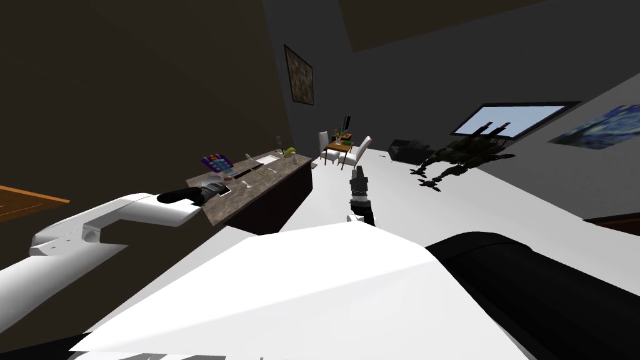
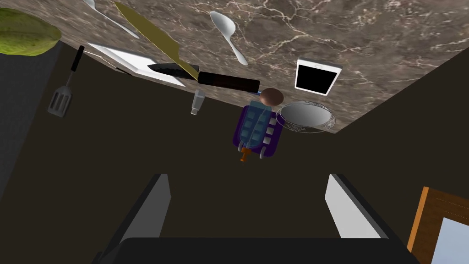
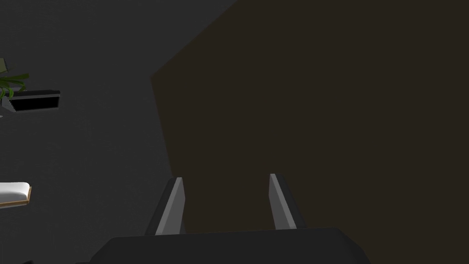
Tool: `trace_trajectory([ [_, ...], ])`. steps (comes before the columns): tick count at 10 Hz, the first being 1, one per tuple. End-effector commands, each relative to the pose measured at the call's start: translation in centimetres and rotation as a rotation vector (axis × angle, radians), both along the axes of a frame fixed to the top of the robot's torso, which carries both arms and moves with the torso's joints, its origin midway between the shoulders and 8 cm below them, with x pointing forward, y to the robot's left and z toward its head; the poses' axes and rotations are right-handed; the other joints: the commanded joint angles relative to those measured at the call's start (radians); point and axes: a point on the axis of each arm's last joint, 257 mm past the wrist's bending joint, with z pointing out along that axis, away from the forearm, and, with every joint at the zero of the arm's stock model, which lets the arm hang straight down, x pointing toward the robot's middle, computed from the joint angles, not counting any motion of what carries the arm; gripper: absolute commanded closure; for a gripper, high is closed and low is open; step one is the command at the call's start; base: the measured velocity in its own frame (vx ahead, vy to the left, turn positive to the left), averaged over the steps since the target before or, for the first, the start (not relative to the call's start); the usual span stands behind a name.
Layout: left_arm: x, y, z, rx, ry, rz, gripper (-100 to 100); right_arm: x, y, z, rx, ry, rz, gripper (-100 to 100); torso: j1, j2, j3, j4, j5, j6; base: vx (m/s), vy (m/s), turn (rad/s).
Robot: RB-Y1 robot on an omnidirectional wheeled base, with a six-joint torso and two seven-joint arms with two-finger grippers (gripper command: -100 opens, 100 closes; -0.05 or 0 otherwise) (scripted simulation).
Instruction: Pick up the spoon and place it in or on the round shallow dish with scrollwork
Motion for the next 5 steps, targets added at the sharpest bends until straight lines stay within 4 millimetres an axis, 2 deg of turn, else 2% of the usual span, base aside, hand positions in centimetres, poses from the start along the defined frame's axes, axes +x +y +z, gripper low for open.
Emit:
trace_trajectory([
  [1, 0.2, -1.5, 0.1, 0.009, 0.01, -0.033, -100, 0.0, 0.0, 0.0, 0.0, 0.0, 0.0, 0, 0.0, 0.0, 0.0, 0.0, 0.0, 0.0, -0.039, 0.05, -0.029],
  [3, 0.0, -2.9, -0.3, 0.015, 0.038, -0.065, -100, 0.0, 0.0, 0.0, 0.0, 0.0, 0.0, 0, 0.002, -0.003, -0.002, -0.001, 0.001, 0.0, -0.008, 0.07, -0.038],
  [5, -0.8, -4.1, -1.3, 0.017, 0.08, -0.088, -100, 0.0, 0.0, 0.0, 0.0, 0.0, 0.0, 0, 0.003, -0.006, -0.003, -0.001, 0.001, 0.0, 0.043, 0.078, -0.036],
])
